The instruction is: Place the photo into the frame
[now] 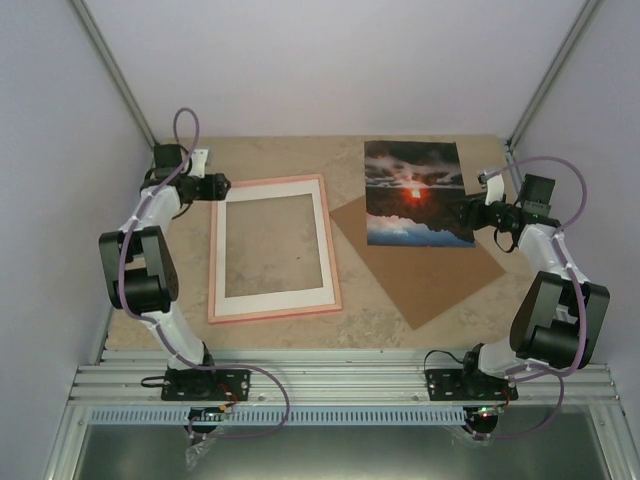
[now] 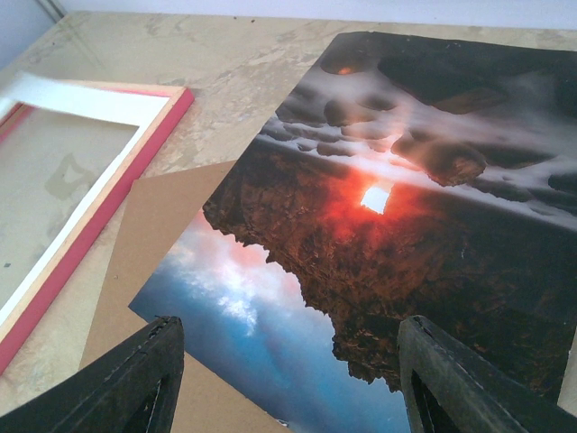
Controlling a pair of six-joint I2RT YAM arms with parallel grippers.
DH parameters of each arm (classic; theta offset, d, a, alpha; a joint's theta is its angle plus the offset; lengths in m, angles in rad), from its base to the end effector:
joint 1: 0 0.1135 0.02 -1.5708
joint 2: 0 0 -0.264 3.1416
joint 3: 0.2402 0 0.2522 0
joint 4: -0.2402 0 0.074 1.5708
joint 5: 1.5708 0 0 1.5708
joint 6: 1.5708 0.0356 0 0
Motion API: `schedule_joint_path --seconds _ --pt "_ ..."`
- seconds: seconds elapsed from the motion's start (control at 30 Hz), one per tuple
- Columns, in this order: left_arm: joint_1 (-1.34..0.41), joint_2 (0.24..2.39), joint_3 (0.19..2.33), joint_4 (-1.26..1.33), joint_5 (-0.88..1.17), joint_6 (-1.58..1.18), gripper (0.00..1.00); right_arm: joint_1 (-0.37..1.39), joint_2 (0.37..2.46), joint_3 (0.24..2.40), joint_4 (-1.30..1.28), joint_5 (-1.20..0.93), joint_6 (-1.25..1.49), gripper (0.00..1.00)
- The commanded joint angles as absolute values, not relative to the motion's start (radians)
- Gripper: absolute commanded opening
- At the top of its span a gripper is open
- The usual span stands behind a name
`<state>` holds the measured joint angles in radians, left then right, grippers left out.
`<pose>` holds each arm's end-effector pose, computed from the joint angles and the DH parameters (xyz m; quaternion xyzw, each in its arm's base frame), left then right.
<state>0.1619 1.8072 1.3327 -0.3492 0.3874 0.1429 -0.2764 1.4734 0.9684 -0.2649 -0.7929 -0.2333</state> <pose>0.3968 0.0512 0.2331 0.0616 0.9143 -0.1228 0.3812 0.3040 -0.0599 0.2413 -0.1322 0.8525 0.2535 0.4376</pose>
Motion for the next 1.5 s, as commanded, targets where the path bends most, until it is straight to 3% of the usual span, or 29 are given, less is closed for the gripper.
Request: schedule_joint_path --seconds 0.0,0.27,0.57,0.9,1.47 --pt "0.167 1.711 1.320 -0.341 0.286 0.181 0.84 -0.272 1.476 0.955 -0.251 -0.796 -0.249 0.66" --pt "0.128 1.663 1.297 -0.393 0.352 0.219 0.84 -0.272 1.471 0.957 -0.252 -0.789 -0.246 0.66" --pt "-0.223 1.608 1.284 -0.333 0.402 0.058 0.84 -0.282 1.603 1.069 -0.345 -0.694 -0.253 0.66" --pt "-0.548 1.880 1.460 -0.235 0.417 -0.104 0.85 -0.384 1.830 1.301 -0.494 -0.695 -0.223 0.66" --pt "-0.609 2.311 1.803 -0.252 0.273 -0.275 0.82 -0.402 2.258 1.670 -0.768 -0.709 -0.223 0.66"
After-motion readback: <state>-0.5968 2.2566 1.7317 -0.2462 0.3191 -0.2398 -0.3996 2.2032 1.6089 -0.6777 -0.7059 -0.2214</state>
